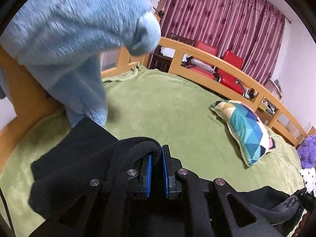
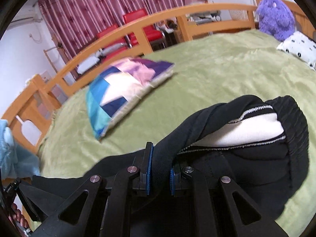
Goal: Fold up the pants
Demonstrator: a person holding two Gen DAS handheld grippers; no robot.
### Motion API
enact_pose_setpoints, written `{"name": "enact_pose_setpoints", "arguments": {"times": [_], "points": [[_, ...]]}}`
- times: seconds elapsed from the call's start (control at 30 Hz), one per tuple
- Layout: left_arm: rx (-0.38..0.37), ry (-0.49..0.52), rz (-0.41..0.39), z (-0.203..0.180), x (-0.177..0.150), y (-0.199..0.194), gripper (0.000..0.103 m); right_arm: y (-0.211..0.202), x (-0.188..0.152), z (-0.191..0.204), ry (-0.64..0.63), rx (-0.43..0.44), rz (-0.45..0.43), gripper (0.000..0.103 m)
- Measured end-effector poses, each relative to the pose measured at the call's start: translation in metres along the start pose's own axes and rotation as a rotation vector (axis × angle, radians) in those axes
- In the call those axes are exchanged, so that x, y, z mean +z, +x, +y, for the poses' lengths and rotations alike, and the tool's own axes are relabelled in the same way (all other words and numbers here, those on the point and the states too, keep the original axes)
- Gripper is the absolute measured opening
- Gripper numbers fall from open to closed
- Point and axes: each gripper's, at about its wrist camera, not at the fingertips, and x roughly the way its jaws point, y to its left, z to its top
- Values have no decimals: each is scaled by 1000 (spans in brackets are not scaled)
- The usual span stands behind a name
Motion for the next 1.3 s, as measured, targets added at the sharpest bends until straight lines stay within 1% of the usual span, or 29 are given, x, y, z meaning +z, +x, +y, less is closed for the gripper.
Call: {"name": "enact_pose_setpoints", "arguments": {"times": [0.07,0.17,0.2,0.23,0.27,0.3,0.33,0.37,0.4,0.47,0.53,0.6,0.67,0.7,0.73,0.77,0.87,0.9,0.93,0.97,1.0,1.07,1.13,1.23,1.3], "points": [[8,-8,28,0,-7,15,10,24,-9,-5,-12,-34,40,18],[20,-10,60,0,-16,29,11,44,-20,-10,-23,-100,78,24],[25,-2,72,0,-18,31,15,46,-25,-11,-28,-110,87,25],[27,6,82,-1,-20,33,19,45,-30,-12,-40,-98,91,34],[28,19,101,-2,-22,32,30,43,-34,-11,-54,-91,94,47],[25,27,114,-4,-24,31,41,40,-37,-11,-66,-91,94,53],[20,31,125,-4,-26,28,48,35,-40,-9,-79,-89,92,58],[10,35,136,-5,-29,22,59,28,-45,-8,-95,-84,89,58],[4,40,138,-6,-31,15,62,21,-50,-6,-115,-77,95,59],[-12,63,143,-10,-38,-2,62,1,-66,-4,-145,-65,100,60],[-25,70,163,-8,-49,-21,66,-18,-81,-7,-162,-57,95,64],[-53,66,177,-3,-60,-36,70,-40,-103,-16,-177,-45,107,65],[-55,55,209,6,-78,-49,71,-60,-123,-30,-172,-67,110,66],[-62,36,230,12,-88,-55,71,-67,-131,-38,-163,-71,110,68],[-77,15,250,18,-98,-60,71,-72,-137,-46,-147,-69,113,74],[-100,-39,280,27,-112,-65,71,-75,-145,-57,-117,-66,123,75],[-192,-139,336,43,-146,-69,71,-75,-171,-94,-14,-63,175,75],[-195,-148,344,45,-154,-67,71,-73,-175,-101,7,-64,188,75],[-182,-156,353,45,-160,-64,71,-72,-179,-109,33,-52,194,75],[-173,-167,366,47,-165,-59,71,-73,-179,-112,45,-32,180,75],[-181,-180,371,48,-167,-55,71,-74,-177,-113,52,-23,167,75],[-212,-243,374,55,-169,-43,71,-76,-171,-116,63,-12,141,75],[-234,-313,365,63,-169,-32,71,-71,-165,-120,90,12,132,75],[-227,-327,348,62,-167,-19,71,-51,-156,-127,153,51,145,75],[-219,-322,337,55,-161,-7,71,-43,-149,-128,181,70,130,76]]}}
